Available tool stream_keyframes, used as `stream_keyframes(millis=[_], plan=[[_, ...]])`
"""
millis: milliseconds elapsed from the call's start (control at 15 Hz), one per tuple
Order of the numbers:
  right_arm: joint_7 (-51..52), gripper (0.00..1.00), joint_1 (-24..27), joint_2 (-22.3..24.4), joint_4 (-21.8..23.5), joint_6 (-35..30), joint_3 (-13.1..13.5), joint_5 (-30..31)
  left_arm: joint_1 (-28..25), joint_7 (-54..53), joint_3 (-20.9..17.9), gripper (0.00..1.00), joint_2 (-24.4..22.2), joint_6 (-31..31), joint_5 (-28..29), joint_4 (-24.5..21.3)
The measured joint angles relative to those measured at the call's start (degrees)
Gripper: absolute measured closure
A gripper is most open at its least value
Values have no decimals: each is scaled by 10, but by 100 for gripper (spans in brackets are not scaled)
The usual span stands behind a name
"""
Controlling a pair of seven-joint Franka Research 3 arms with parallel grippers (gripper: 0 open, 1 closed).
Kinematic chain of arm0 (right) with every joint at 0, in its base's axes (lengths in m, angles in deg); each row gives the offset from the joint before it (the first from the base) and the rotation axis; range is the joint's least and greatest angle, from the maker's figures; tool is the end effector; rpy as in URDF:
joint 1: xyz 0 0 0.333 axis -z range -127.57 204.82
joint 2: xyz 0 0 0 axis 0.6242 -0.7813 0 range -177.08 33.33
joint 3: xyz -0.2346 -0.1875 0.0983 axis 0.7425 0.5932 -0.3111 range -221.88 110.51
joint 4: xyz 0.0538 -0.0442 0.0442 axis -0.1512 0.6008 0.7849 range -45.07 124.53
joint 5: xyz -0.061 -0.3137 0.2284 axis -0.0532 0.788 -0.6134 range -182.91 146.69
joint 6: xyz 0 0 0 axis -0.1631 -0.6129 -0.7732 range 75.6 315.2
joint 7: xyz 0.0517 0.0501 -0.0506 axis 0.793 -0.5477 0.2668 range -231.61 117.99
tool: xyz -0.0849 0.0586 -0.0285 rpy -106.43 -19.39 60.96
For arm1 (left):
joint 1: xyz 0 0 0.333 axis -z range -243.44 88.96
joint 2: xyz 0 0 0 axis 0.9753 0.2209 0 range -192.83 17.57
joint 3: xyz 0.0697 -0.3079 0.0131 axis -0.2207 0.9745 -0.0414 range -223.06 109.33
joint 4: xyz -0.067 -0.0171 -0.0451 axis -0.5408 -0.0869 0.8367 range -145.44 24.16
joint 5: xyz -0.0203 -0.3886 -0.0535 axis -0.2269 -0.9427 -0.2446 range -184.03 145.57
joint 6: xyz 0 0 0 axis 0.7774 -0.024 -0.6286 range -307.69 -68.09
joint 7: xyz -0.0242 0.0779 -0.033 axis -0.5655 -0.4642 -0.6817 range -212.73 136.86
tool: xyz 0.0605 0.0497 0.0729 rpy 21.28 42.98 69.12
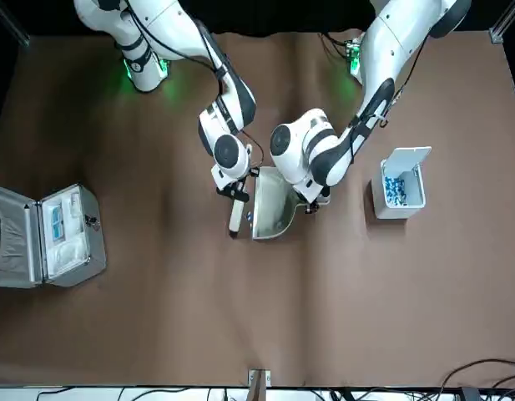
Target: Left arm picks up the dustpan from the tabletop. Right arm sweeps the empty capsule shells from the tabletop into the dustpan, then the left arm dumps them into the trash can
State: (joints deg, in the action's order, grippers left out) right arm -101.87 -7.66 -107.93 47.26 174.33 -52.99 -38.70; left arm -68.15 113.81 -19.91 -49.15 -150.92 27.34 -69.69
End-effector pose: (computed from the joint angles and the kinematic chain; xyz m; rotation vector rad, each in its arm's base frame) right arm 0.4593 0.4597 0.2060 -3.0352 0.3816 0.4774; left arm 0.4923 -0.3884 0.2238 -2.0873 -1.8885 -0.5148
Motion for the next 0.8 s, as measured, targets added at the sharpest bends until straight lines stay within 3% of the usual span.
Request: stream_keyframes(millis=[800], plan=[[9,74,-18,-21,-32,2,-15,-27,1,1,0,67,1,0,5,0]])
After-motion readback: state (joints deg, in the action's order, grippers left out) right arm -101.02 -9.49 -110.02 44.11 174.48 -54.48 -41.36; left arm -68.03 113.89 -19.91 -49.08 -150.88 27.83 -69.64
